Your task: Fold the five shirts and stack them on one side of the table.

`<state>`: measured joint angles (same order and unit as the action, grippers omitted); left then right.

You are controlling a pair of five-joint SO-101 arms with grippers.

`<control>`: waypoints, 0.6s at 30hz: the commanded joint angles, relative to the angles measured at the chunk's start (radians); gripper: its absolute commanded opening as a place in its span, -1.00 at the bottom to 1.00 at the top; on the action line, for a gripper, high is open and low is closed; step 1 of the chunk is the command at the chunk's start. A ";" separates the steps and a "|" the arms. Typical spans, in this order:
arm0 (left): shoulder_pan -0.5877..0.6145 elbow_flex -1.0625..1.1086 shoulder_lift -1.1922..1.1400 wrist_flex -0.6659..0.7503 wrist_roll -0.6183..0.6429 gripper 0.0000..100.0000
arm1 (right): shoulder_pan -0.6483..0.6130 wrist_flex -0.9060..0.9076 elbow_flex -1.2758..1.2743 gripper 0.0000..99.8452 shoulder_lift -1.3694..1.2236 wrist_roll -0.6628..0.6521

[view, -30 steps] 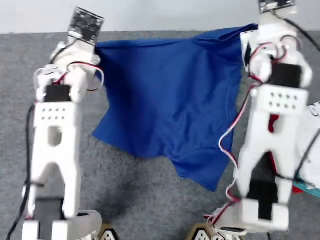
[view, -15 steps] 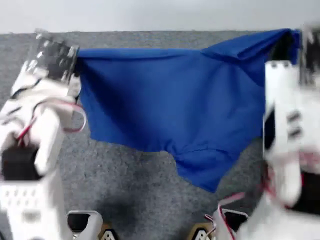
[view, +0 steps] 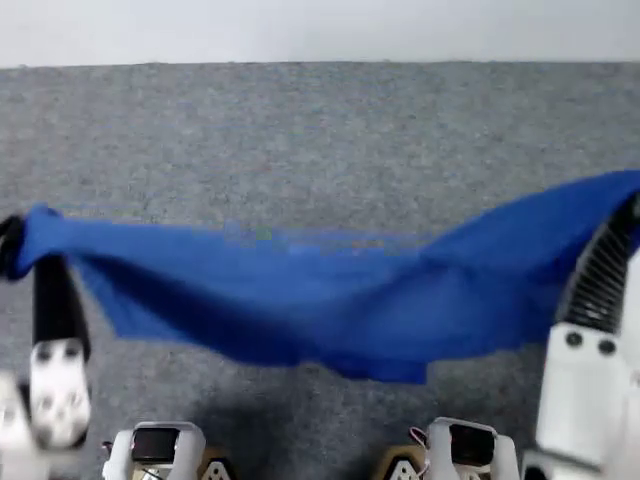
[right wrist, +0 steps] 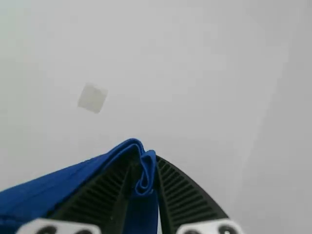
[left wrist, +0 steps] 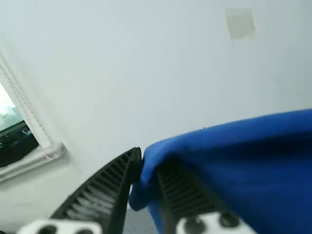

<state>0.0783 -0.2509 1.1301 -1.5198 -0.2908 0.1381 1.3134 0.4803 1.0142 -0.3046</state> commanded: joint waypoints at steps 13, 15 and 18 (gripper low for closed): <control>0.034 0.062 0.035 -0.006 -0.002 -0.97 | 0.015 -0.002 0.063 -0.98 -0.056 0.028; 0.034 0.116 0.035 -0.005 -0.005 -0.97 | 0.013 -0.004 0.052 -0.98 -0.090 0.029; 0.034 0.219 0.035 0.051 -0.006 -0.97 | 0.010 -0.007 0.038 -0.98 -0.154 0.029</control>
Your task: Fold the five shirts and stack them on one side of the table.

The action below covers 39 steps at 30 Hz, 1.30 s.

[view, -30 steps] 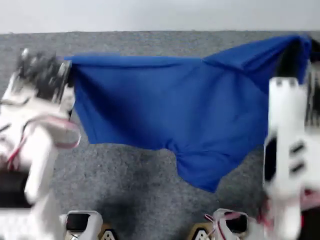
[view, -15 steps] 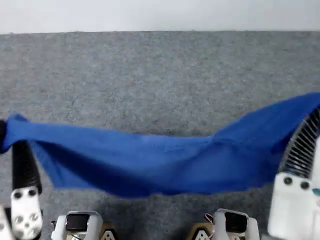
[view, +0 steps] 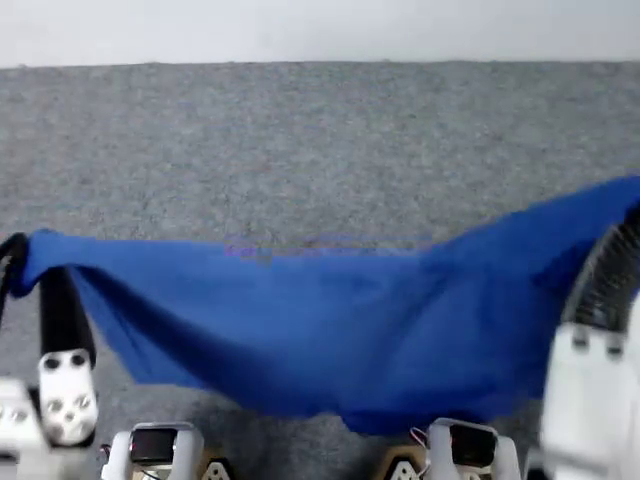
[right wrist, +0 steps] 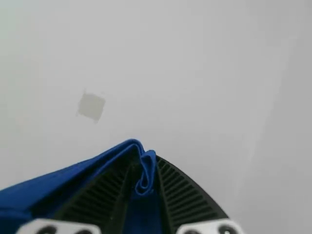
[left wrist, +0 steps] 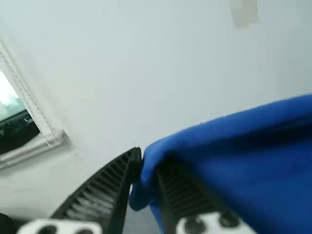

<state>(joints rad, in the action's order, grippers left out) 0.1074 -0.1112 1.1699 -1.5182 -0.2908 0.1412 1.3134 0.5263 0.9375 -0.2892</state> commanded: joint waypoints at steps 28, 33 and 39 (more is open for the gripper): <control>-0.041 0.837 -0.591 1.192 -0.009 -0.97 | 0.004 -0.179 -0.014 -0.98 -0.746 0.006; -0.044 0.835 -0.770 1.490 -0.009 -0.97 | 0.004 -0.255 -0.014 -0.98 -0.843 0.006; -0.041 0.777 -1.016 1.682 -0.075 -0.97 | 0.005 -0.358 -0.012 -0.98 -0.974 0.005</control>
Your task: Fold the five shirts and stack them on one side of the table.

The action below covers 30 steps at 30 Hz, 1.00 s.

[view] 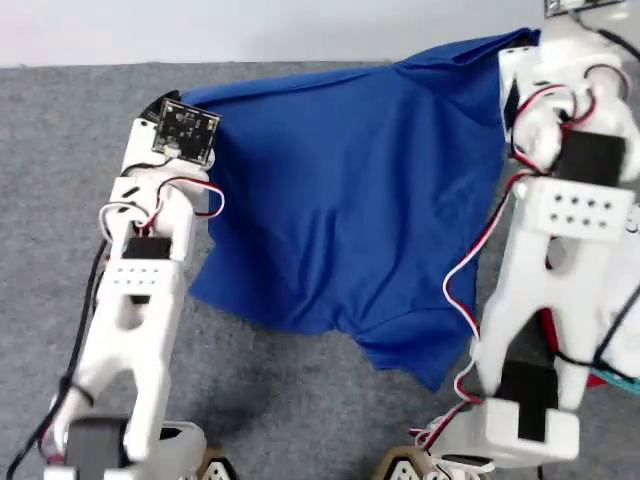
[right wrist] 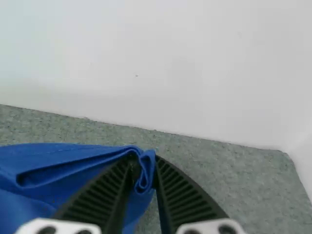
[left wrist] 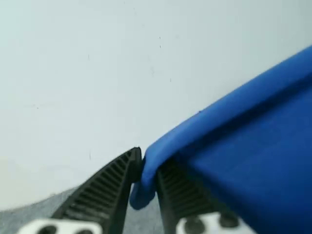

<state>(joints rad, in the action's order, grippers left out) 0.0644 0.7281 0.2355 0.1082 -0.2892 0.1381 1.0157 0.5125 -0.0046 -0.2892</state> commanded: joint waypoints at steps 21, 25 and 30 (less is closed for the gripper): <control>0.002 -0.213 -0.178 -0.419 -0.299 -0.97 | 0.005 0.321 0.005 -0.98 -0.133 -0.048; 0.000 -0.213 -0.104 -0.638 -0.299 -0.97 | 0.019 0.507 0.003 -0.98 -0.097 -0.086; -0.003 -0.206 -0.025 -0.815 -0.299 -0.97 | 0.039 0.682 0.000 -0.98 -0.053 -0.114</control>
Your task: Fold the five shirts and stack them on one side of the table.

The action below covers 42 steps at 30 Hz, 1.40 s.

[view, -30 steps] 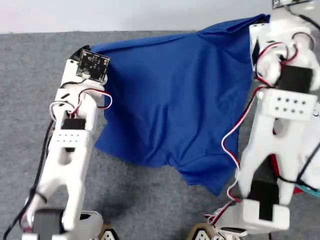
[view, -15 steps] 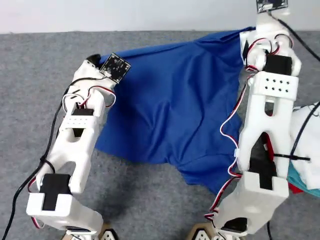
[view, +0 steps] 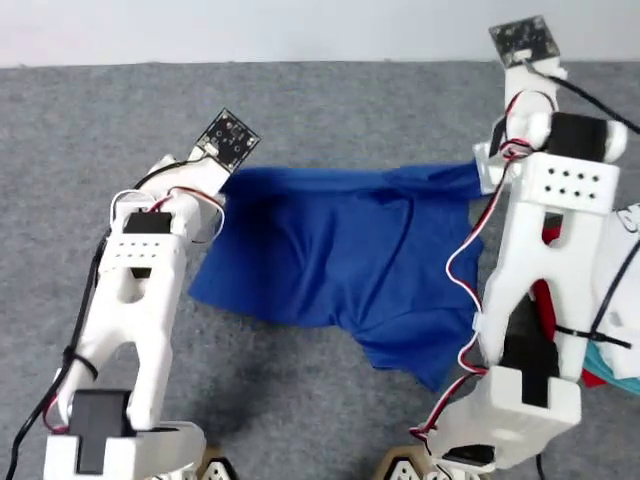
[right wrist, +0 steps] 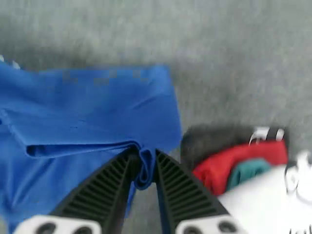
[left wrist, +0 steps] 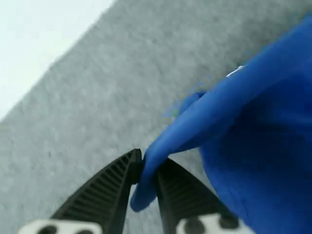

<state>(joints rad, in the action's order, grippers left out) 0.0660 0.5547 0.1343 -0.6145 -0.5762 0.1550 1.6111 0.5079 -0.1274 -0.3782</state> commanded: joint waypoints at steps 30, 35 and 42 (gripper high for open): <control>-0.006 -0.033 0.152 -0.667 -0.014 -0.97 | -0.070 -0.145 -1.223 -0.98 0.717 -0.155; -0.005 -0.033 0.152 -0.667 -0.012 -0.96 | -0.070 -0.151 -1.316 -0.88 0.727 -0.203; 0.000 -0.035 0.158 -0.746 -0.035 -0.76 | -0.073 -0.108 -1.309 -0.60 0.728 -0.181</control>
<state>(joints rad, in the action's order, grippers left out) 0.0675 0.5531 0.2509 -1.3326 -0.5823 0.0905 1.4699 -0.8117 0.5769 -0.5608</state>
